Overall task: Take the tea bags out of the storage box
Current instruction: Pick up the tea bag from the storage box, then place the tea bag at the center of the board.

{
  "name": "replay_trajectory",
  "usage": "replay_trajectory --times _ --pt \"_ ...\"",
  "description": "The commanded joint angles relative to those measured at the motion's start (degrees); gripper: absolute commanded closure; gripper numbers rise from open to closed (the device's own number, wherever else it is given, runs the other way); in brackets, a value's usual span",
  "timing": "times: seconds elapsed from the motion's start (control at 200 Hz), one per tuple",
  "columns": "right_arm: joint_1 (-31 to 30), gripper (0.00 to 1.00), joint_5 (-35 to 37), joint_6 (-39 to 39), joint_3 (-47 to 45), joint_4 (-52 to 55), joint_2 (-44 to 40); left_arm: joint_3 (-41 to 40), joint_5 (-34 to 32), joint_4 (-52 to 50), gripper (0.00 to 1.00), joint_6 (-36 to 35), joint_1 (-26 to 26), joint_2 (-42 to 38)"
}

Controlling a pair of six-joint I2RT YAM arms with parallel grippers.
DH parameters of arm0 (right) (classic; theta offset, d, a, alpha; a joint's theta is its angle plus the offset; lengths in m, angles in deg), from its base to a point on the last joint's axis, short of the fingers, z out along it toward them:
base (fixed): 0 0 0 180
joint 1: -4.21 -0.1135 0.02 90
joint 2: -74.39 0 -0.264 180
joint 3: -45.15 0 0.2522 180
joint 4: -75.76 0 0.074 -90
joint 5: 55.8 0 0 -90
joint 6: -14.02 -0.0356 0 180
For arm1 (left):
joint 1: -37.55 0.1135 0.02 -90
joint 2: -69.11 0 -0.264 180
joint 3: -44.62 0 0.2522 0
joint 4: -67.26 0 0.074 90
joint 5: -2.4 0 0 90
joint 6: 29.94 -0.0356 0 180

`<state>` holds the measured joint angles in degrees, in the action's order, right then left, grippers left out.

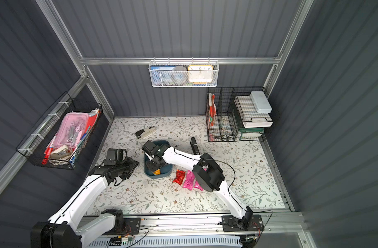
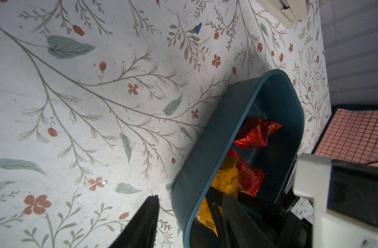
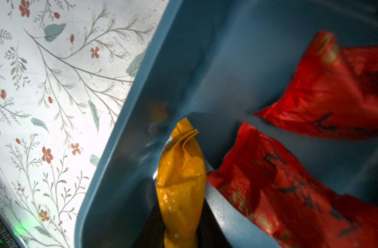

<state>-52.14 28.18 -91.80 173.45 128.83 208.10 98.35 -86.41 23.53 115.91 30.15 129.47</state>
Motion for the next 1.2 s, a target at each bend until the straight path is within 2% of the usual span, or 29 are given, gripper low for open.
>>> replay_trajectory --times 0.0,0.145,0.29,0.5,0.675,0.8,0.935,1.075,1.195 --pt "-0.2 0.79 0.6 -1.1 0.7 1.2 -5.0 2.0 -1.3 -1.9 0.47 -3.8 0.4 -0.6" --pt "-0.1 0.81 0.4 -3.0 -1.4 0.0 -9.7 2.1 -1.6 -1.8 0.47 -4.5 0.4 -1.4" --pt "0.7 0.82 -0.8 -7.4 -8.1 -3.5 -16.6 2.0 -1.2 -0.9 0.48 -5.2 0.4 -1.4" --pt "4.2 0.83 -0.4 -15.1 -25.4 -10.5 -30.7 2.6 1.3 1.5 0.49 -9.0 0.4 -1.1" --pt "9.0 0.84 1.5 -18.5 -38.5 -9.8 -42.8 1.9 2.8 3.7 0.50 -12.2 0.4 -1.6" --pt "14.4 0.84 2.6 -20.4 -47.9 -10.0 -50.7 1.6 3.9 5.3 0.50 -13.1 0.4 -1.1" --pt "23.1 0.85 -1.6 -22.3 -57.1 -13.0 -56.6 2.0 5.6 6.4 0.50 -13.7 0.4 0.4" --pt "30.9 0.85 -4.5 -21.8 -61.8 -15.3 -58.3 2.5 6.2 6.9 0.50 -13.7 0.4 1.1" --pt "36.3 0.85 -6.8 -19.8 -63.9 -16.0 -56.4 3.4 7.0 7.4 0.50 -14.2 0.3 1.7"
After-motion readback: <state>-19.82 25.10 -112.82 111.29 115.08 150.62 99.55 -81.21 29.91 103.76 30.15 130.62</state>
